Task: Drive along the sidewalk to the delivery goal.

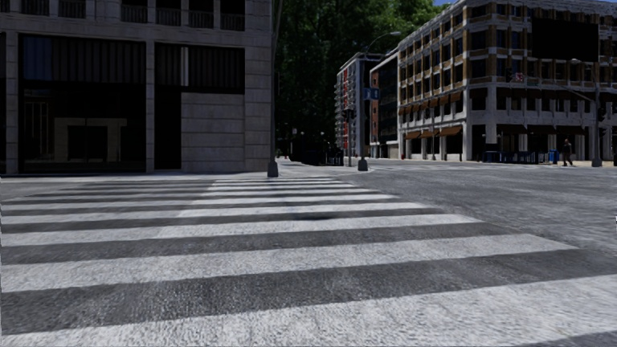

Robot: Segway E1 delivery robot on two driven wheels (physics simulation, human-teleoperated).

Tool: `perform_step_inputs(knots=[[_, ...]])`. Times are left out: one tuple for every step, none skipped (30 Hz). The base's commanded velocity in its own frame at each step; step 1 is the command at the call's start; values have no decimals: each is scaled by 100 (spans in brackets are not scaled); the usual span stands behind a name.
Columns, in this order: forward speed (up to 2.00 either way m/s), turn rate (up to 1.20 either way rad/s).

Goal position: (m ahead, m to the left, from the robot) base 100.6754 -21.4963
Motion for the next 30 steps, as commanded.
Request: perform_step_inputs(knots=[[200,-39],[200,-39],[200,-28],[200,-5],[200,-5],[200,0],[200,0],[200,0],[200,0],[200,0],[200,0],[200,0],[200,0],[200,0],[200,0],[200,0],[200,0],[200,0],[200,0],[200,0],[200,0],[200,0],[200,0],[200,0],[200,0],[200,0],[200,0],[200,0],[200,0],[200,0]])
